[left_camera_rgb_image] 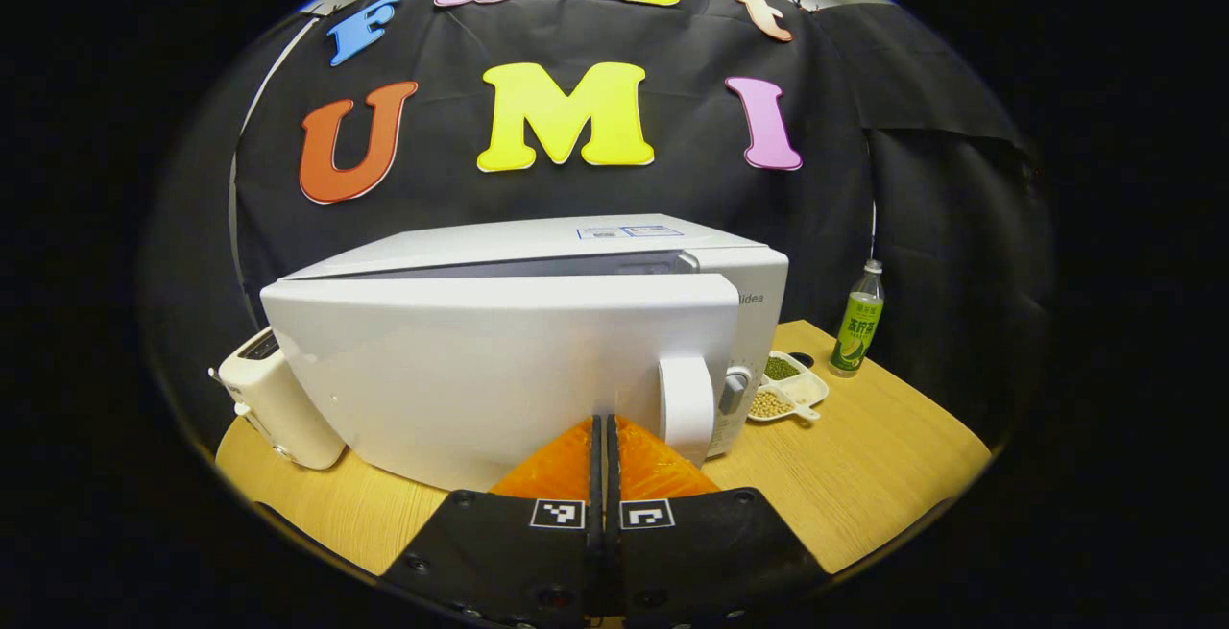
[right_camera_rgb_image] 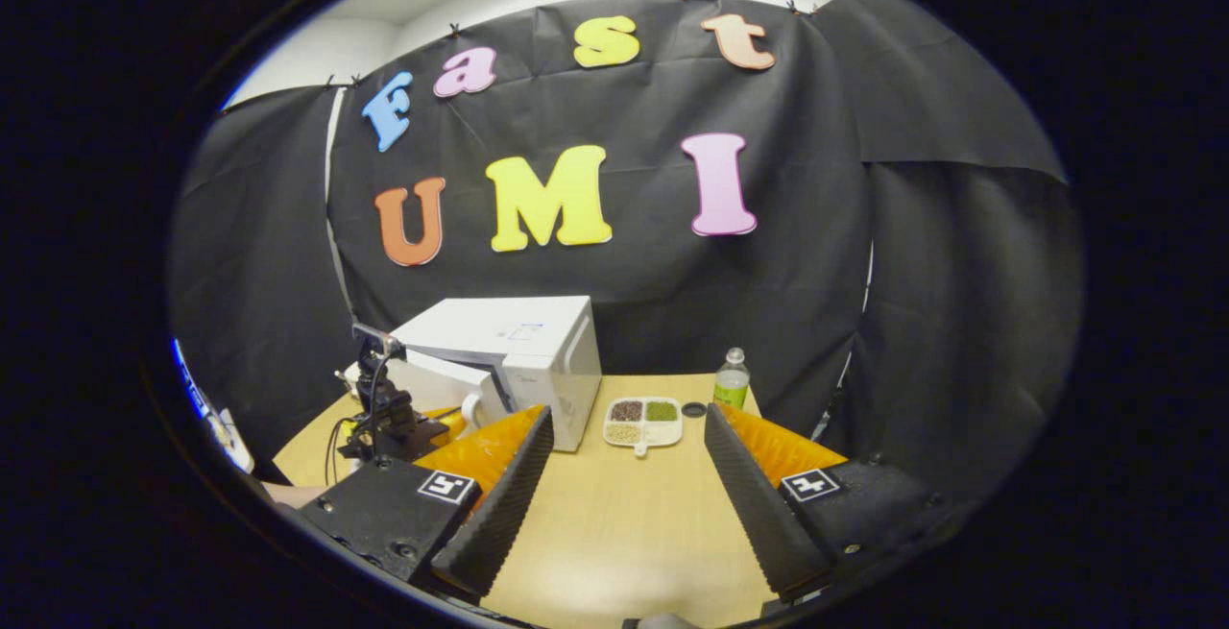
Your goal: Open the microwave oven with the left hand, put the food in, and close the microwave oven.
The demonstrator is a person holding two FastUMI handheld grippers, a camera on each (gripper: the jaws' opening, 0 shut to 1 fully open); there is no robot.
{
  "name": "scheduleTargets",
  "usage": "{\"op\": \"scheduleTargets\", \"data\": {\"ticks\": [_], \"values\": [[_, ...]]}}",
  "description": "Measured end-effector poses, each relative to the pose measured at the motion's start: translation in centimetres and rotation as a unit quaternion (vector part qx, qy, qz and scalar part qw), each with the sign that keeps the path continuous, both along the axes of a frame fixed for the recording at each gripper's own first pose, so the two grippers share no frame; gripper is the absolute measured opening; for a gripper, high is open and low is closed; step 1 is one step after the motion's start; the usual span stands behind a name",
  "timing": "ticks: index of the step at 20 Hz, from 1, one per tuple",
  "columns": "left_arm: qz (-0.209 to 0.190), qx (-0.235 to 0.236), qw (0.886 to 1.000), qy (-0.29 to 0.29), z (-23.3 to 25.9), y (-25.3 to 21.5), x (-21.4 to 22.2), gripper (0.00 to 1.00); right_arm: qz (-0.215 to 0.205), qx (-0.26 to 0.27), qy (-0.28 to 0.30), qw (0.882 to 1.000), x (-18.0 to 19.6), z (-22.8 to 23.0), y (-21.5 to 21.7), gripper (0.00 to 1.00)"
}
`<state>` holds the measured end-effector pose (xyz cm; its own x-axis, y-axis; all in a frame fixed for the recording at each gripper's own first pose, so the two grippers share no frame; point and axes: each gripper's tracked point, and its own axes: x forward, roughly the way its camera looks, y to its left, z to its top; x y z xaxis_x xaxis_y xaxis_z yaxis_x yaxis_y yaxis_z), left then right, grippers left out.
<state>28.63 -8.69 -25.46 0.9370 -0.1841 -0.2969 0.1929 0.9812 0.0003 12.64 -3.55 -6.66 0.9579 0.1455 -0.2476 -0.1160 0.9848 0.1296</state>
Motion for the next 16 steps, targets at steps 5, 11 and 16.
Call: {"op": "scheduleTargets", "data": {"ticks": [5, 11, 16], "values": [[-0.003, 0.000, 1.000, 0.002, 0.0, -0.9, 2.9, 0.00, -0.013, 0.010, 0.016, 1.000, 0.4, -1.0, -0.3, 1.00], [-0.001, 0.004, 1.000, 0.007, -0.1, -1.0, 3.2, 0.00, -0.021, 0.011, 0.019, 1.000, 0.6, -0.9, -0.4, 0.92], [0.000, 0.000, 1.000, 0.022, -0.6, -1.2, 4.0, 0.00, -0.020, 0.006, 0.008, 1.000, 0.0, 0.0, 0.3, 1.00]]}}
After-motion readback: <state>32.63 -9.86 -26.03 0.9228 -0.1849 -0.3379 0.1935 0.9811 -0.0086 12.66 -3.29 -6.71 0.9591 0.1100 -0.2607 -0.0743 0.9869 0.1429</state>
